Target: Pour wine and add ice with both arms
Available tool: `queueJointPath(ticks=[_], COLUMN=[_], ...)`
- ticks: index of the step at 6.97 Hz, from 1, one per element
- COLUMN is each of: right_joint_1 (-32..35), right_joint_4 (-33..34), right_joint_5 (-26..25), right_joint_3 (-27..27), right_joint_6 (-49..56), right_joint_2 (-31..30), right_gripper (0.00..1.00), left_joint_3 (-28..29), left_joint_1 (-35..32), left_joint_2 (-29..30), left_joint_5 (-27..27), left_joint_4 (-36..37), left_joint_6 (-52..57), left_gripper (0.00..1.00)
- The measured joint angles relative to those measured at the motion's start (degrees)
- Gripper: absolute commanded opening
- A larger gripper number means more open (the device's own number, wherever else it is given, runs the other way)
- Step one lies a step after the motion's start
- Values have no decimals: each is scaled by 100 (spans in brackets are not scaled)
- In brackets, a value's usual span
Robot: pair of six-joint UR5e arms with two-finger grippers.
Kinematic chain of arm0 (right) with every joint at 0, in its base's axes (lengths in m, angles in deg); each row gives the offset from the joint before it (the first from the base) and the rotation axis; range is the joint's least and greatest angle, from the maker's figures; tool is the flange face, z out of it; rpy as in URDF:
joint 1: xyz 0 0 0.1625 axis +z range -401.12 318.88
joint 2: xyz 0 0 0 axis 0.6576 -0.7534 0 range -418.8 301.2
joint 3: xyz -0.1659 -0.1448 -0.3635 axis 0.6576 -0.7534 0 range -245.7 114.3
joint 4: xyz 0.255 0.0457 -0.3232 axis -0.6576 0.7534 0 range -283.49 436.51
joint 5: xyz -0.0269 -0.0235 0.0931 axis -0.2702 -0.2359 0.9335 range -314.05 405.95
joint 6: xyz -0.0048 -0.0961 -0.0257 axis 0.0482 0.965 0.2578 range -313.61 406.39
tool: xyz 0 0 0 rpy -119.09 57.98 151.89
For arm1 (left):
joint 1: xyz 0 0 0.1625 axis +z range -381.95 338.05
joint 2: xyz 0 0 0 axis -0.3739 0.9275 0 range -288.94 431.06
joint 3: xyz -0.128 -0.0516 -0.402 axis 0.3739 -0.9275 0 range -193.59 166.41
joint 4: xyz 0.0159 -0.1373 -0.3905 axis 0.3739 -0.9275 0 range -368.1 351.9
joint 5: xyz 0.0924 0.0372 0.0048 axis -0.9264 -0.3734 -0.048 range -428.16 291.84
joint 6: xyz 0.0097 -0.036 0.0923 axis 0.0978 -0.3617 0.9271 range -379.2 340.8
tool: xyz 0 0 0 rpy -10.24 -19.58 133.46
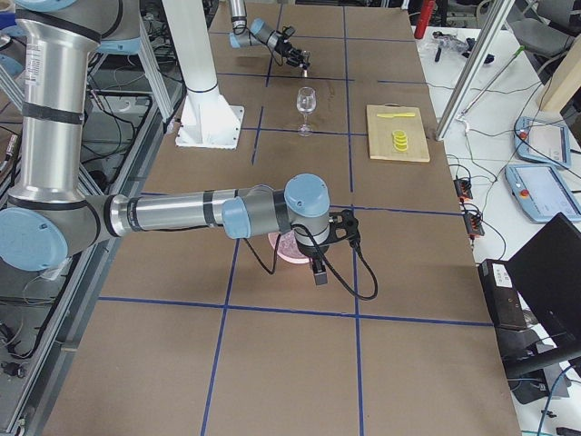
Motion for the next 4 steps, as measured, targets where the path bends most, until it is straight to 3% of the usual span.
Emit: queueJointPath(ticks=[4], right_joint_1=[0], right_joint_4=[0], right_joint_5=[5], right_joint_3=[13], right_joint_6=[-4], right_joint_2=[0], right_gripper=[100], left_joint_3=[-233], left_joint_1=[-60], left_joint_2=[-59], left_joint_5=[-9], left_joint_4=[-79], left_joint_6=[17], left_gripper=[100])
